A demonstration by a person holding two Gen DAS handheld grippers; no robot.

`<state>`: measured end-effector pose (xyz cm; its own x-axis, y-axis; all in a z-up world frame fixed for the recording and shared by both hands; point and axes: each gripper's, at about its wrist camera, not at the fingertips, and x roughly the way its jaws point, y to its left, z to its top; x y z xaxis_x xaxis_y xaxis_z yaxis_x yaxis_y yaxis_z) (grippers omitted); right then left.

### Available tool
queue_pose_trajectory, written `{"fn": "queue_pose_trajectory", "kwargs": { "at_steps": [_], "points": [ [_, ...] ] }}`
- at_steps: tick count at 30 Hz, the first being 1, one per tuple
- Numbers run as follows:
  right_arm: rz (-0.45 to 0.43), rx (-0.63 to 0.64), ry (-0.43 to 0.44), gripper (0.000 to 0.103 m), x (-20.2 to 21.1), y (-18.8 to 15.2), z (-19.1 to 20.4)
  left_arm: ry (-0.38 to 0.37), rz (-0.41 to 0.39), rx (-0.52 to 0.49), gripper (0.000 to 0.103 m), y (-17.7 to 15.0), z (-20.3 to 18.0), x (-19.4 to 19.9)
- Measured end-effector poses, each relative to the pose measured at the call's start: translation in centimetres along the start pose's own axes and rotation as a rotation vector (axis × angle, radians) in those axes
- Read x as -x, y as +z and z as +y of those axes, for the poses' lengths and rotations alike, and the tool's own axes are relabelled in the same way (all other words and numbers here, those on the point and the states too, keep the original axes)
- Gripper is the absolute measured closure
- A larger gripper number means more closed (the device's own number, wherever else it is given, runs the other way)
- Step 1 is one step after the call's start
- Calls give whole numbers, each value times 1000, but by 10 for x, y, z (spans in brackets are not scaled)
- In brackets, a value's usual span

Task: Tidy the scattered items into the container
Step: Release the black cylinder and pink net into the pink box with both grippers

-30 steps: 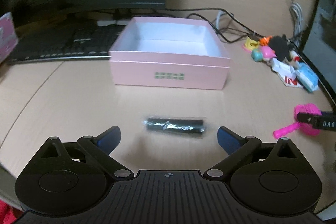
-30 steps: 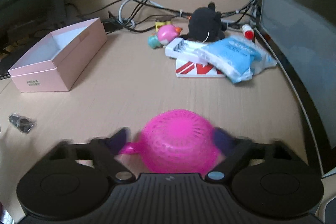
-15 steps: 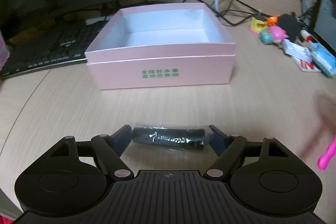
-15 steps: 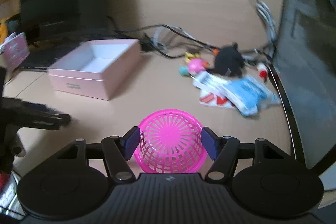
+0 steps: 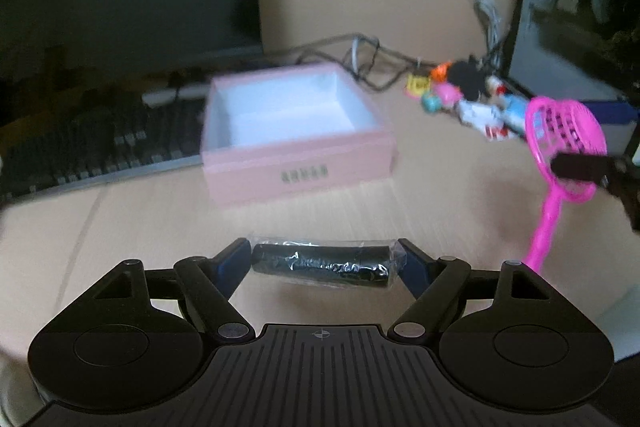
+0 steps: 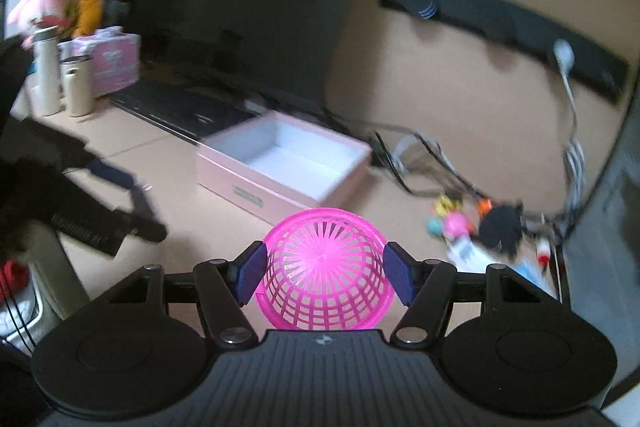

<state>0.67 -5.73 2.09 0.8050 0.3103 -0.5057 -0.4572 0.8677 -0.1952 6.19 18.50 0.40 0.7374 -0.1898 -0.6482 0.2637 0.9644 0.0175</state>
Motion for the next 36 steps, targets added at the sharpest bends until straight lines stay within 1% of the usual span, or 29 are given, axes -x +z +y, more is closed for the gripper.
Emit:
{"fn": "queue_pose_trajectory", "kwargs": {
  "at_steps": [2,7,11,13,16,18,20,21,23,26,29,30,31,32,34,36],
  "points": [
    [-9,7,-10,39,3,10,8,-7,-28,3,20,11,10,-3],
    [-20,24,-42,39,5,28,12,-22,-84,-10,20,51,26,-32],
    [-66,51,-81,39,10,39,3,6,-180,-38,18,95,32,-58],
    [-82,56,-99,39,9,42,-2,21,-214,-13,4,115,38,-73],
    [-93,66,-109,39,2,45,-12,37,-239,68,4,131,50,-83],
    [-95,70,-104,39,-6,48,-20,48,-243,120,2,128,54,-79],
    [-96,69,-91,39,-17,52,-26,75,-218,143,2,114,56,-75],
    [-94,69,-81,39,-24,54,-29,96,-197,154,2,103,57,-73],
    [-89,82,-58,39,-43,61,-34,135,-136,209,1,77,58,-69],
    [-87,102,-4,39,-80,78,-39,123,-40,297,1,38,55,-62],
    [-105,91,38,38,-125,103,-39,124,26,354,0,10,43,-57],
    [-113,81,41,35,-140,110,-38,128,41,368,0,3,40,-55],
    [-113,64,51,21,-156,116,-36,134,54,382,0,-3,38,-53],
    [-102,42,73,16,-173,121,-33,139,68,394,0,-7,35,-53],
    [-74,-15,135,15,-191,123,-28,139,89,407,0,-10,31,-53],
    [-23,-88,229,14,-199,116,-22,138,98,415,0,-13,26,-52]
  ]
}}
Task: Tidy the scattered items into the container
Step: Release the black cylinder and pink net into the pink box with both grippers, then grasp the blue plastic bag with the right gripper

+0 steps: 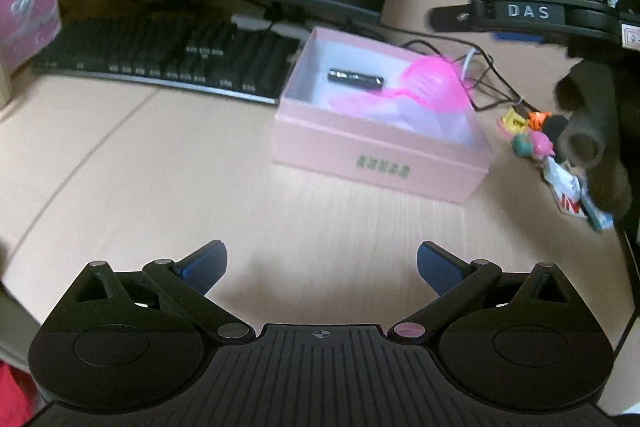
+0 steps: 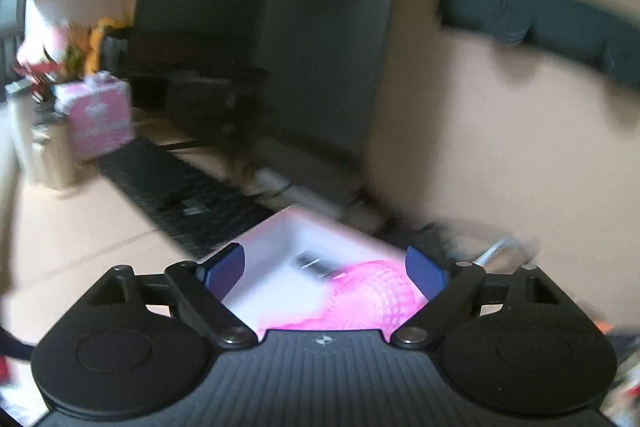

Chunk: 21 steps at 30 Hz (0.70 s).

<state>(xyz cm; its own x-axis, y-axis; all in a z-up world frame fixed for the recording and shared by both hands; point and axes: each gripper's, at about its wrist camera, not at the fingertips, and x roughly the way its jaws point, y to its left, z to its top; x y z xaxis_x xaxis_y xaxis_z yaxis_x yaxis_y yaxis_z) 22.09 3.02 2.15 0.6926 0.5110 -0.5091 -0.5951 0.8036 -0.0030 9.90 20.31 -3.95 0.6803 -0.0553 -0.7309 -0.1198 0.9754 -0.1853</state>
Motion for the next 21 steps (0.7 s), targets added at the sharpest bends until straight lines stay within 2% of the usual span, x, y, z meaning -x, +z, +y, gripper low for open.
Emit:
{"fn": "queue_pose_trajectory", "kwargs": {
  "at_steps": [3,7,9,15,21],
  "points": [
    [46,-50,48,12,5,-28,5,1,0,-15,0,-4,-6,-2],
    [76,-97,-1,8,31,-68,-6,-17,-4,-67,0,-7,-24,-10],
    [72,-115,-69,3,50,-86,-21,-45,4,-83,0,-5,-37,-18],
    [96,-191,-354,3,96,-127,-82,-137,4,-145,0,1,-76,-29],
    [122,-277,-595,3,106,-154,-133,-131,26,-183,0,-4,-91,-28]
  ]
}}
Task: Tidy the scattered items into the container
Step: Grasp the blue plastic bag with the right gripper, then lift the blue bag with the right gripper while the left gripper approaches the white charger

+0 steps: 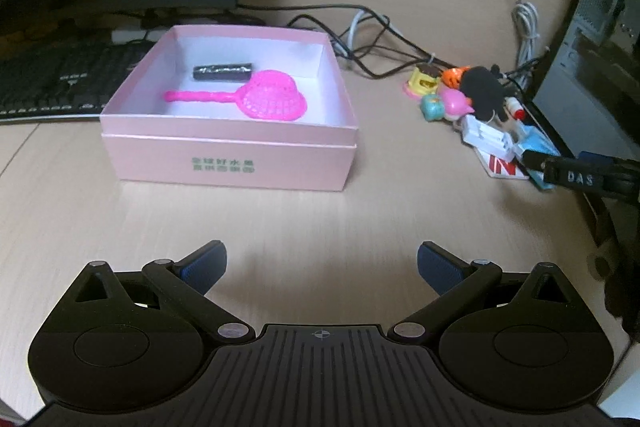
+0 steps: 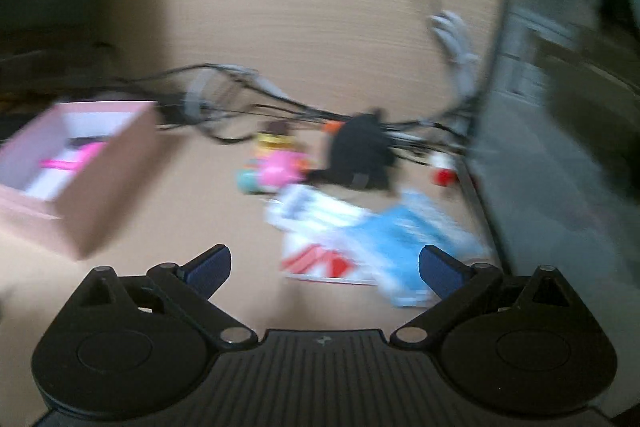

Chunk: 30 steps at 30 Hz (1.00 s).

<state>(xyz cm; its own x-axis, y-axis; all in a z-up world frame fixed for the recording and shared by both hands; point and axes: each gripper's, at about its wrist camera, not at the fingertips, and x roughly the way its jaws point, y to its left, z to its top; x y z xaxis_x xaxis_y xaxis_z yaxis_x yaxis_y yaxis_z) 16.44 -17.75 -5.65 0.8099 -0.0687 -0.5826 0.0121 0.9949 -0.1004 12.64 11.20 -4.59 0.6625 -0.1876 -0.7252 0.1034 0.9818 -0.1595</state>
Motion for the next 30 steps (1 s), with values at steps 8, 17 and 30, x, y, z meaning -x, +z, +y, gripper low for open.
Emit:
{"fn": "queue_pose_trajectory", "kwargs": {
  "at_steps": [8,17,30],
  "points": [
    [0,-150,-182,3,-54,11,-16,65,4,39,0,-6,6,13],
    [82,-153,-51,36,-70,7,-26,110,22,89,0,-20,19,27],
    [157,49,378,47,37,-25,37,43,54,-14,0,-29,6,27]
  ]
}}
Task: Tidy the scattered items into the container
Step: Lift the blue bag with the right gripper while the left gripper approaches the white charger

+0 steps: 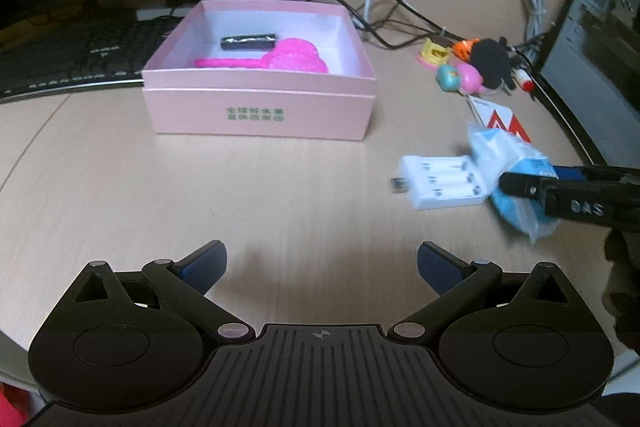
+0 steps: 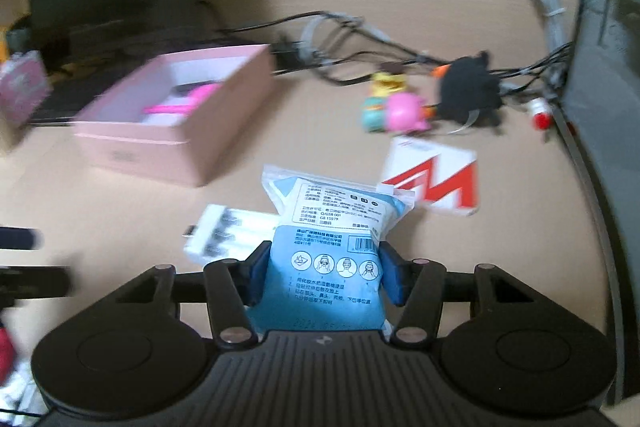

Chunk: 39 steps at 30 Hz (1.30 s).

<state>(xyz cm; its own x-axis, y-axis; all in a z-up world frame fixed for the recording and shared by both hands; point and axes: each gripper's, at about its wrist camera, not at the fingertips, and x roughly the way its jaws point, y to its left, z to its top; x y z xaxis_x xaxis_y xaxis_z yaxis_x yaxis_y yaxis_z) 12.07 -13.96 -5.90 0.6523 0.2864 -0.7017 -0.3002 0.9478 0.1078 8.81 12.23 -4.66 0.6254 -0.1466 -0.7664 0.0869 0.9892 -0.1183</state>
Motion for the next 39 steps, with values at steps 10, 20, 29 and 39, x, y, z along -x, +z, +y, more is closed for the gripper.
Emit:
{"fn": "queue_pose_trajectory", "kwargs": {
  "at_steps": [10,20,29,39],
  "points": [
    [-108,401,76,36,23,10,63,52,-13,46,0,-13,19,15],
    [82,612,16,56,-6,5,77,140,-46,189,0,-32,57,42],
    [25,352,186,23,-31,37,65,127,-61,177,0,-31,46,43],
    [165,173,474,22,-21,8,54,104,-55,206,0,-24,51,36]
  ]
}}
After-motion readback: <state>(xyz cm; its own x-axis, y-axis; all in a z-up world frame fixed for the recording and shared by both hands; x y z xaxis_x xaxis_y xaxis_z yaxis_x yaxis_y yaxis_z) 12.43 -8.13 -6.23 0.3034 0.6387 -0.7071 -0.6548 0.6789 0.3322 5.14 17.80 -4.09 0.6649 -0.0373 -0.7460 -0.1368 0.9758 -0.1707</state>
